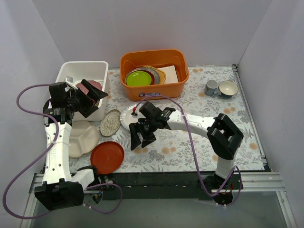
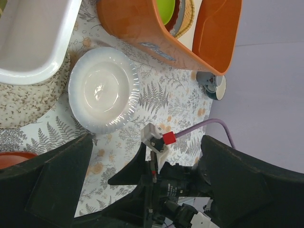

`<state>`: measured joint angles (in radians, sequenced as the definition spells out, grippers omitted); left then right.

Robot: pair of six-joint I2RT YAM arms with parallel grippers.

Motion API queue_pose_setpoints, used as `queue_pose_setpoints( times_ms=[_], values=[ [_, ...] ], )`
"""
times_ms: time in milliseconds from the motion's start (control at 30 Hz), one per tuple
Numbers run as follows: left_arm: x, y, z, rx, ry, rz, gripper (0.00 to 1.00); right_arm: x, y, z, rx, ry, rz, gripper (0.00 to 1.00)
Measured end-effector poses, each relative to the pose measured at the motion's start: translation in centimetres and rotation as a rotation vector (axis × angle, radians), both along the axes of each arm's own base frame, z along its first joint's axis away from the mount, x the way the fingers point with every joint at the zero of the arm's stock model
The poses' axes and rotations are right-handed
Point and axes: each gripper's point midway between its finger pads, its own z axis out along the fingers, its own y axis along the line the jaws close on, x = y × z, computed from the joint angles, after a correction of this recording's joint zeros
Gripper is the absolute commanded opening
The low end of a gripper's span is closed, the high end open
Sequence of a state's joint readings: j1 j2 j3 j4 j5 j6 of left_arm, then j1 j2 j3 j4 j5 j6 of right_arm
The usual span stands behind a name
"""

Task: Place the plates into the plastic bin on the countertop
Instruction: Pick up the plate from the corner of the board.

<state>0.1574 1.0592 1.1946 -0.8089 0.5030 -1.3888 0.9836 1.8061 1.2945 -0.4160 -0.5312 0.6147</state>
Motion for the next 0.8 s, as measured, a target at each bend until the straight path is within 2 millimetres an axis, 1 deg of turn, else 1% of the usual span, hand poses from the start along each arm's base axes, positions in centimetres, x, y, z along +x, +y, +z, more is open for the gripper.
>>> queue_pose_setpoints(
  times_ms=[100,267,400,533,667,800],
  values=[
    [0.0,-0.1,0.0,-0.003,0.0,-0.006,0.98,-0.5,0.9,-0.8,-0.017,0.009,0.023,0.81],
    [-0.1,-0.2,0.0,-0.004,-0.001,-0.009,0.98,-0.9,3.4,-1.9,-0.028,0.002,0.077,0.76],
    [-0.1,-0.2,0.1,-0.006,-0.001,-0.01,0.98,-1.4,4.3,-2.5,-0.041,0.0,0.109,0.74],
    [-0.1,-0.2,0.1,-0.007,-0.001,-0.011,0.98,-1.0,5.3,-3.1,-0.048,-0.004,0.124,0.69],
    [-0.2,-0.4,0.2,-0.015,-0.004,-0.02,0.98,-0.7,5.9,-4.3,-0.071,0.004,0.135,0.65],
    [-0.2,-0.6,0.5,-0.024,-0.014,-0.029,0.98,0.0,7.1,-5.4,-0.092,0.011,0.144,0.63]
  ],
)
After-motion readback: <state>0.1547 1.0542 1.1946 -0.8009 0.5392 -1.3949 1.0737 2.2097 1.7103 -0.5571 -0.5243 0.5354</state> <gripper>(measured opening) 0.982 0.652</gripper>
